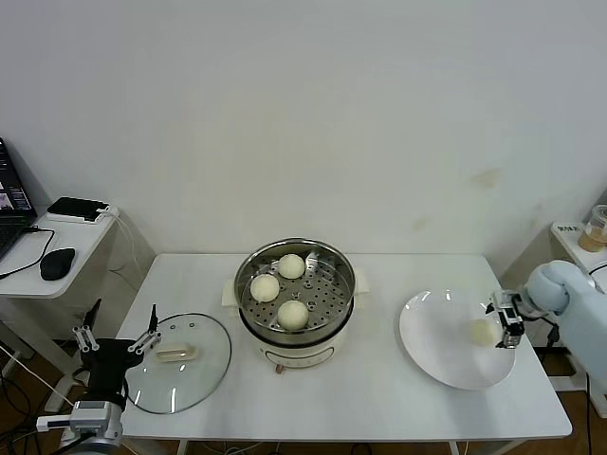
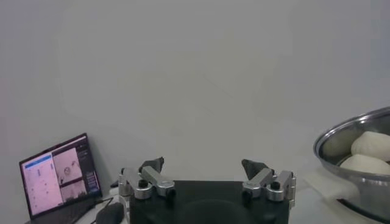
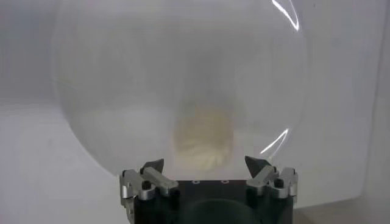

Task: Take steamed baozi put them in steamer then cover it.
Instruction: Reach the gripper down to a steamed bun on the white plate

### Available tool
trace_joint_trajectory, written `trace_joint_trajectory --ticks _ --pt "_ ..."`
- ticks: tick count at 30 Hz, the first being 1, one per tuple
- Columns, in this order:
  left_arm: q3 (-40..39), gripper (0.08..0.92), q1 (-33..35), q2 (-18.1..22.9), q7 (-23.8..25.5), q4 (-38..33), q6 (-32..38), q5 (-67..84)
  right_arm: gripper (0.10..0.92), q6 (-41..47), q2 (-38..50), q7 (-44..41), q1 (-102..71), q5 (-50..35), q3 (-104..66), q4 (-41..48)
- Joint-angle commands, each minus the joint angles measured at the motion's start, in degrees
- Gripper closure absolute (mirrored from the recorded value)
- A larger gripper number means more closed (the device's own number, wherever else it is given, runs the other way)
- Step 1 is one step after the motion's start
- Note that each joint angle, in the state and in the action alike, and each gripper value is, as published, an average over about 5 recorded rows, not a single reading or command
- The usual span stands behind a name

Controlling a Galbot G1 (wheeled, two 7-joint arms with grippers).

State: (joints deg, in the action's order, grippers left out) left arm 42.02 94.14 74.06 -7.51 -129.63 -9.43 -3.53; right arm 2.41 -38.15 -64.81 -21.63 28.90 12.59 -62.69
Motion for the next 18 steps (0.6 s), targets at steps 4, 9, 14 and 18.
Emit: trace_joint_trajectory --ticks 4,9,14,18 --pt "-0.1 0.177 0.0 0.2 0.0 -0.1 0.0 0.0 0.233 0.1 -3.6 0.9 -0.2 1.5 -0.6 4.2" --pt "-0.1 0.177 0.1 0.4 0.0 -0.2 0.0 -0.1 0.295 0.6 -4.0 1.0 0.1 1.6 -0.6 4.4" --pt "0.0 0.177 0.3 0.4 0.0 -0.4 0.1 -0.1 0.372 1.0 -3.6 0.8 0.3 1.3 -0.5 3.7" --pt "0.0 0.177 0.3 0.5 -0.1 -0.6 0.1 -0.1 0.427 1.3 -2.7 0.1 1.0 0.5 -0.1 2.5"
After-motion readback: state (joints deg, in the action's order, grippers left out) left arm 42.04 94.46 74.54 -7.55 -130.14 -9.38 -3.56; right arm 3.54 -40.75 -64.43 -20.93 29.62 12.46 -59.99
